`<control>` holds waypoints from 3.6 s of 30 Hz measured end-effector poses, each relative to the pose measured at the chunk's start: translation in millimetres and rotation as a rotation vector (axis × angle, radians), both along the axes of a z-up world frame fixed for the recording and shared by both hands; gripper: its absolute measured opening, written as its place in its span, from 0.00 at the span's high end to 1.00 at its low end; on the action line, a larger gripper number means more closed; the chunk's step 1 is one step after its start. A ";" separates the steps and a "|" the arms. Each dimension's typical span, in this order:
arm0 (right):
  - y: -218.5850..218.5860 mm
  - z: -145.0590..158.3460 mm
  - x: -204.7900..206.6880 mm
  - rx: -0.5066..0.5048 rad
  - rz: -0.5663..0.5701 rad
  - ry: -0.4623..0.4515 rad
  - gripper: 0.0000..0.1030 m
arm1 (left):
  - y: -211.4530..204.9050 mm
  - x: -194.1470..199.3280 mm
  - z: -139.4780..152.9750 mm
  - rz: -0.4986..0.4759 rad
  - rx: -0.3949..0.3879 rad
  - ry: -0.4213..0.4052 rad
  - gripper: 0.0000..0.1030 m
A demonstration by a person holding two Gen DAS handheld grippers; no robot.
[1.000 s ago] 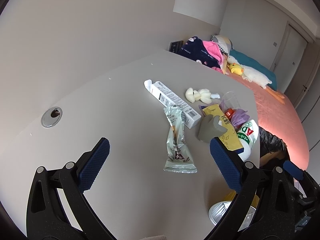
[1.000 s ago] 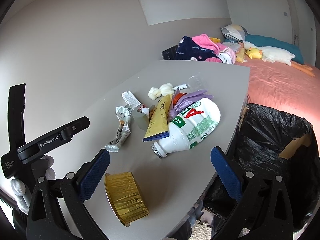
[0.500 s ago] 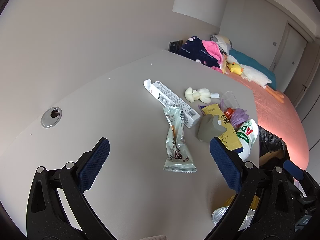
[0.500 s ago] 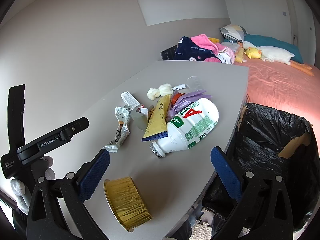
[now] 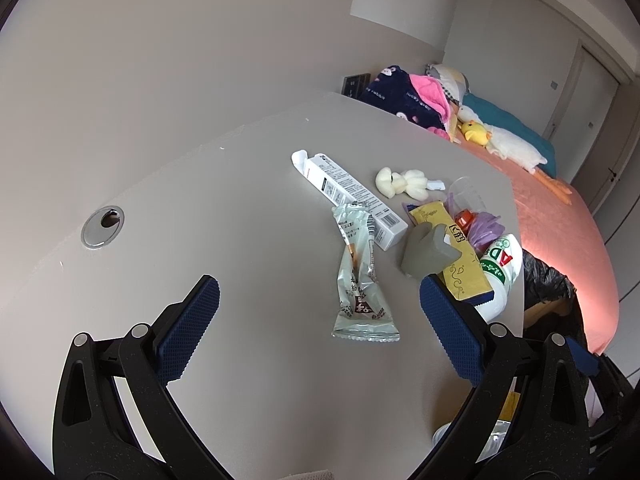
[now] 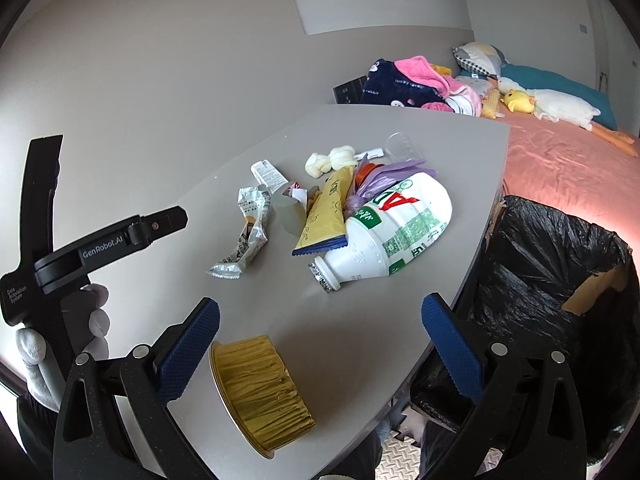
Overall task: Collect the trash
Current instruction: 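Grasp the gold foil cup with the right gripper and lift it, then grasp the silver snack wrapper with the left gripper and lift it, then carry the wrapper with the left gripper while the right carries the foil cup, release both into the black bag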
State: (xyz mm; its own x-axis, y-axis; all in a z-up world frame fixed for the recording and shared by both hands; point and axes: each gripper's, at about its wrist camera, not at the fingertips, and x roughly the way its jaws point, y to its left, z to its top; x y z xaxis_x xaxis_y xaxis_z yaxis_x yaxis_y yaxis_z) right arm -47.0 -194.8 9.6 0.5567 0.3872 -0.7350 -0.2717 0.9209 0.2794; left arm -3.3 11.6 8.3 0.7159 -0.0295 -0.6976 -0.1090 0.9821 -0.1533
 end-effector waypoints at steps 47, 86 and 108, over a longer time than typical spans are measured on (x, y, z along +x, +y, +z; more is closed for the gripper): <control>16.7 -29.9 -11.1 0.008 0.224 0.019 0.20 | -5.2 11.2 -21.5 -0.029 0.035 0.045 0.06; -54.6 1.7 8.2 0.043 0.033 -0.100 0.20 | -36.5 44.9 -15.6 -0.036 0.059 0.016 0.62; -172.9 28.5 4.7 0.077 -0.270 -0.186 0.20 | -148.4 50.5 17.0 -0.299 0.009 -0.034 0.62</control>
